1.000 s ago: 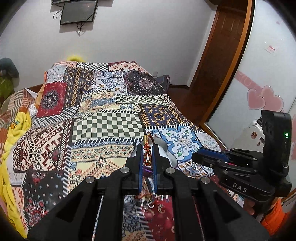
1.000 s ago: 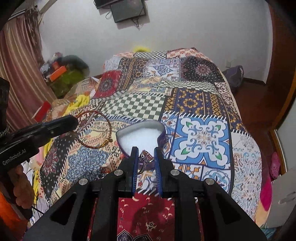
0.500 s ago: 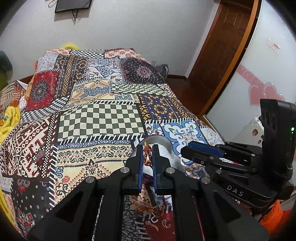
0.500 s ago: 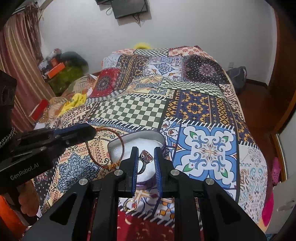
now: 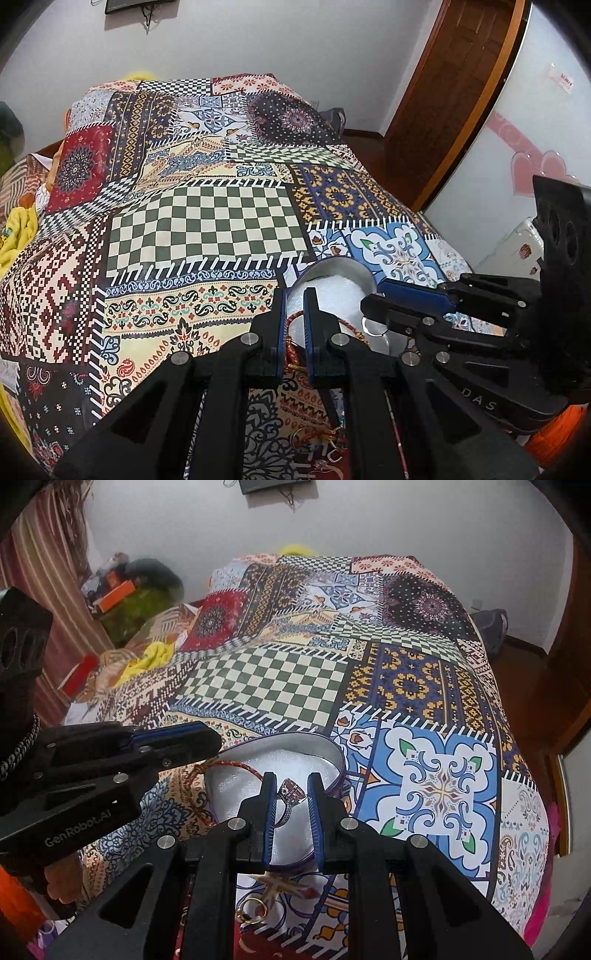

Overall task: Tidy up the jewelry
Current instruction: 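Lower the bracelet into the tin with left gripper while right gripper lowers the ring in, then open both grippers over the tin and lift them away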

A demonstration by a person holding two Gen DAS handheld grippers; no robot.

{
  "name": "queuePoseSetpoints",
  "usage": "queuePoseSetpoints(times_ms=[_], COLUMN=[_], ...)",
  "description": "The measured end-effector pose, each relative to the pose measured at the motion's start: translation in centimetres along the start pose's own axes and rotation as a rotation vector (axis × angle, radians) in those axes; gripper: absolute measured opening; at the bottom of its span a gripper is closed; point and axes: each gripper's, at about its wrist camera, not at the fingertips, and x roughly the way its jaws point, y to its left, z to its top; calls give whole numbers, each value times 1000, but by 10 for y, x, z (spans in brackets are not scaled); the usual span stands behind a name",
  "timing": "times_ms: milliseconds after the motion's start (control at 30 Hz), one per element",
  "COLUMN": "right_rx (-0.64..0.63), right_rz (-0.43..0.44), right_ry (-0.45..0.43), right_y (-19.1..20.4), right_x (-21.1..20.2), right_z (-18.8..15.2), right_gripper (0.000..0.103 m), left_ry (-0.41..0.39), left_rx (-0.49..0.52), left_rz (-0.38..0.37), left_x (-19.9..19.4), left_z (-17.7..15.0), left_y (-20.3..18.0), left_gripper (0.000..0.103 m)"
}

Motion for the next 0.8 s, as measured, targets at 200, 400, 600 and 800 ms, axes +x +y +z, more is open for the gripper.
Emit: queuePoseSetpoints(times_ms=[200,400,600,800], right_rx=[-29,-40,-48,-44], right_rz=[2,-8,-26,-50], right_ry=[27,32,13,-31], right_y=[3,4,6,10], right_x=[5,5,-5,-24], right_z=[-1,-2,0,2], right_gripper=[15,15,30,35], left_ry=[2,8,3,-21], left_rx=[12,17,44,36], left_rz=[25,50,89,94], left_x=[-3,-9,-20,-39], left_z=[-2,-4,-10,-14], left_y=[1,4,2,0], left_gripper=[7,8,8,23])
